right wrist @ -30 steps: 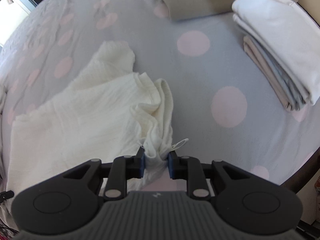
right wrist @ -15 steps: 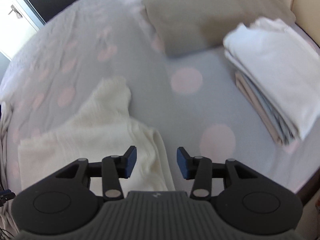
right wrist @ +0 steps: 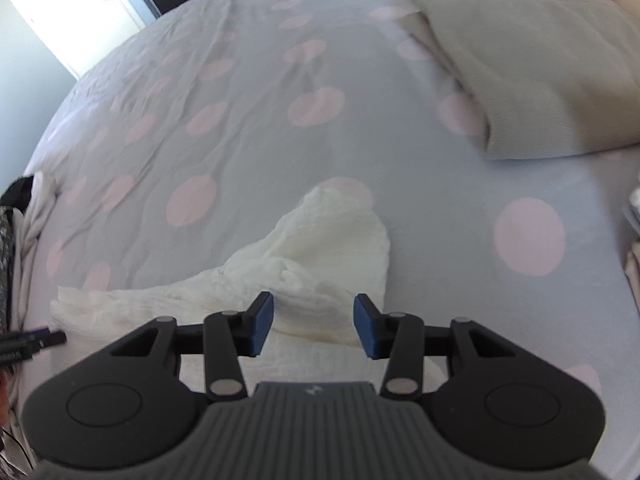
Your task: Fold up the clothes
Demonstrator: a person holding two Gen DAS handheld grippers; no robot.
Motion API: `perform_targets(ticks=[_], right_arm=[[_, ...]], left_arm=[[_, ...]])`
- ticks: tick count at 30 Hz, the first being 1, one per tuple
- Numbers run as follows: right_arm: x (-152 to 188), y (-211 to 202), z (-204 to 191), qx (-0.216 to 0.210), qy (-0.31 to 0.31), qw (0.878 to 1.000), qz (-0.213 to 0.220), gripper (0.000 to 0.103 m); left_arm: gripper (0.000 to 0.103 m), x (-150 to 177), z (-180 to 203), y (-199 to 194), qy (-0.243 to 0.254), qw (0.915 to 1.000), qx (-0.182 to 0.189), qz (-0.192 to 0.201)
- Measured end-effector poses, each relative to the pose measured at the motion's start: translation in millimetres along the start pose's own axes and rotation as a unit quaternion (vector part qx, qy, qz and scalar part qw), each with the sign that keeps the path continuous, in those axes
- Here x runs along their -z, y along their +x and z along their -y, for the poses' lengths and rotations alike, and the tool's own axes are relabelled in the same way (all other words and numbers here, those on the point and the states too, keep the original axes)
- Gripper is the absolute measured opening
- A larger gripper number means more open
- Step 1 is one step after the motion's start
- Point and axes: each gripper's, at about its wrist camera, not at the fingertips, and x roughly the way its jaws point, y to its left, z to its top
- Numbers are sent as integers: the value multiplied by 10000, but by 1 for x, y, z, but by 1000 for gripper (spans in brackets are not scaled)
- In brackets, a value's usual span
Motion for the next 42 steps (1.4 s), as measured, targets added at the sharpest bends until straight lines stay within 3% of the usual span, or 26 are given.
perform_targets(ticks=[1,2,3,4,9,11,15,20,23,26,29,31,33,34,42], right_arm=[[-2,6,-2,21,-23,10000,-57,29],[-5,10,-1,26,16,10000,-95,19],[-8,14,-1,32,55,9999,-132,15],[-11,17,0,38,93,9998,-165,14],[-21,-1,4,58,95,9977,671,13],[-23,-1,3,58,9,9976,687,15],[-22,-10,12,192,75,9981,584,36],[-11,-27,46,238,517,9983,116,42],[4,-37,64,249,730,9970,-3,53],[15,-33,67,27,714,9973,-146,53],[21,-24,61,-211,731,9966,-314,43],[24,-20,53,-365,702,9959,-436,27],[27,-19,40,-510,525,9956,-579,21],[29,-20,33,-550,408,9956,-636,7],[41,-77,-2,-870,-798,9926,267,7]], left_arm=[[22,-1,1,4,-28,10000,9,-6],[16,-2,2,8,-42,10000,-33,-51],[11,-3,3,11,-48,9999,-101,-77],[6,-4,6,12,-45,9998,-187,-58],[4,-5,9,5,-85,9994,-307,137],[4,-3,8,6,-39,9995,-305,103],[10,-1,11,4,174,9991,-370,125],[16,2,14,-4,298,9987,-372,165],[17,3,17,-5,355,9984,-395,167],[17,5,22,-6,449,9976,-491,177],[18,7,24,-9,370,9977,-545,180],[18,8,25,-12,261,9981,-524,192],[18,9,25,-15,204,9983,-507,223],[18,9,25,-16,199,9982,-515,229],[18,12,24,-19,225,9982,-506,221]])
